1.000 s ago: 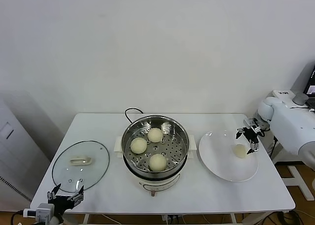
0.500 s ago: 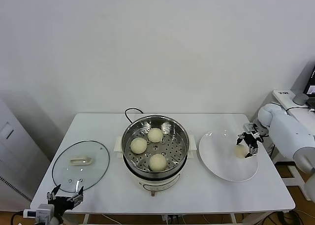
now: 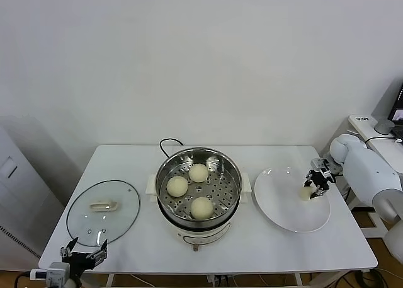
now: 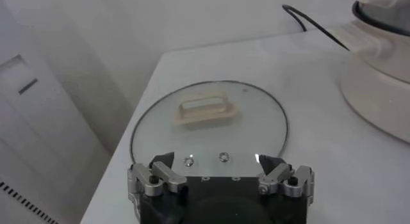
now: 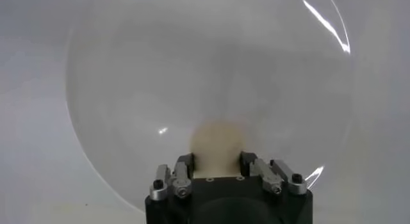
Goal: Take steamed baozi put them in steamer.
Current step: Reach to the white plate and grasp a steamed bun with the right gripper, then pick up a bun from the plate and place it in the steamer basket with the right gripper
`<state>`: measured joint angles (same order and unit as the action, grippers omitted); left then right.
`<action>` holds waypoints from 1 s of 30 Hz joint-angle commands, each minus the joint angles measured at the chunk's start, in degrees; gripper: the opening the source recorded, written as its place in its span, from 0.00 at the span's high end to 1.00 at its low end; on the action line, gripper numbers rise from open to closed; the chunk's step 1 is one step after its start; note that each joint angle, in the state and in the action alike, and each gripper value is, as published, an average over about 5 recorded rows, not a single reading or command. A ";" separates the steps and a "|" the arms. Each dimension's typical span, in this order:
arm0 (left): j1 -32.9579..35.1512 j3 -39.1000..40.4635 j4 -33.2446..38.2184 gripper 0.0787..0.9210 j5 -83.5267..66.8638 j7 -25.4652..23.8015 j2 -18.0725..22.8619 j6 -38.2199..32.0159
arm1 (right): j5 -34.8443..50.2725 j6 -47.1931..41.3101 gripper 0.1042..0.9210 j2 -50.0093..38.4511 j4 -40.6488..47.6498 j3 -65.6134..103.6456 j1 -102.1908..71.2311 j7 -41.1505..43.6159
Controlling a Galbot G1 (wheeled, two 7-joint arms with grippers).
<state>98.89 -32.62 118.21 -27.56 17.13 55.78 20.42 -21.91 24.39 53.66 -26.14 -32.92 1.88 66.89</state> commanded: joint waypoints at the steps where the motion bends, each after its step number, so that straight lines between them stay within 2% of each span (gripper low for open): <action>1: 0.11 -0.08 0.18 0.12 0.19 0.07 0.20 0.13 | 6.61 -3.10 0.62 -3.14 -6.67 -5.70 1.95 0.56; 8: 0.08 -0.16 0.51 0.12 0.72 0.21 0.66 0.51 | 29.15 -13.98 0.62 -12.99 -25.73 -30.66 18.00 1.68; 14: 0.14 -0.02 0.83 0.12 1.10 0.41 1.05 0.65 | 42.48 -21.81 0.62 -16.95 -37.99 -47.48 33.53 1.14; 21: 0.23 0.11 1.19 0.12 1.24 0.67 1.09 0.76 | 53.60 -29.25 0.62 -16.88 -48.57 -60.67 48.89 -2.46; 30: 0.13 0.48 1.71 0.12 1.45 0.76 1.11 1.04 | 63.57 -38.50 0.62 -11.93 -57.82 -67.74 57.17 -9.79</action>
<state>99.01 -32.26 119.84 -26.21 17.81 56.90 21.35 25.71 -2.42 40.07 -69.64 -85.80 43.96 63.29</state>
